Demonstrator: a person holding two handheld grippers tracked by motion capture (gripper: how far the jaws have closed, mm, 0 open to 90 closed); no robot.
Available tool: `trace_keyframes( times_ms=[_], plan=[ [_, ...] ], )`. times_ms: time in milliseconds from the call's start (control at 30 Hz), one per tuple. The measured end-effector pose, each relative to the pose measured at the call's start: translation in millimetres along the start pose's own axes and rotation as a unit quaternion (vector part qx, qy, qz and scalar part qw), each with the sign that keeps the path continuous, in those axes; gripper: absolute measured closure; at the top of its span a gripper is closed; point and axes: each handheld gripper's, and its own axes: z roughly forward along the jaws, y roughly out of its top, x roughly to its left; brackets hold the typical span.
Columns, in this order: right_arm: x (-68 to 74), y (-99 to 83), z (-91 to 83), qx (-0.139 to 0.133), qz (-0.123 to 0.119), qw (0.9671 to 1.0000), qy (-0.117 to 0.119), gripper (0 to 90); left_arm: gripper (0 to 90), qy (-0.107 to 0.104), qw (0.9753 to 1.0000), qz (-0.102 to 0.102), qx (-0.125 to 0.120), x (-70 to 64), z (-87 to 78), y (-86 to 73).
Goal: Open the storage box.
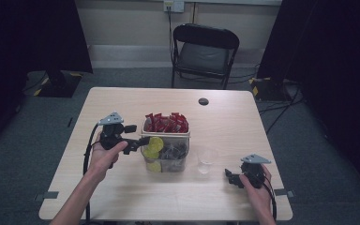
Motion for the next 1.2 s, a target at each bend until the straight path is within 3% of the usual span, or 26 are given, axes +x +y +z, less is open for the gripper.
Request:
trace_keyframes(
  times_ms=[300, 467, 600, 700, 1200],
  plan=[
    [0.2, 0.0, 0.0, 0.000, 0.001, 1.0000, 0.000, 11.4, 16.4, 0.000, 0.9999, -0.010, 0.007, 6.7, 7.9, -0.1],
    [0.1, 0.0, -0.1, 0.000, 0.000, 1.0000, 0.000, 11.4, 16.2, 0.011, 0.9997, 0.004, 0.020, 8.1, 10.0, 5.8],
    [0.0, 0.0, 0.0, 0.000, 0.000, 1.0000, 0.000, 11.4, 16.2, 0.006, 0.9999, -0.007, 0.008, 9.4, 10.2, 8.2],
    [0.2, 0.0, 0.0, 0.000, 0.001, 1.0000, 0.000, 11.4, 16.7, 0.012, 0.9998, -0.004, 0.016, 10.7, 10.7, 7.8],
    [0.1, 0.0, -0.1, 0.000, 0.000, 1.0000, 0.000, 11.4, 16.1, 0.027, 0.9993, -0.026, 0.006, 21.4, 9.9, 2.8]
  ],
)
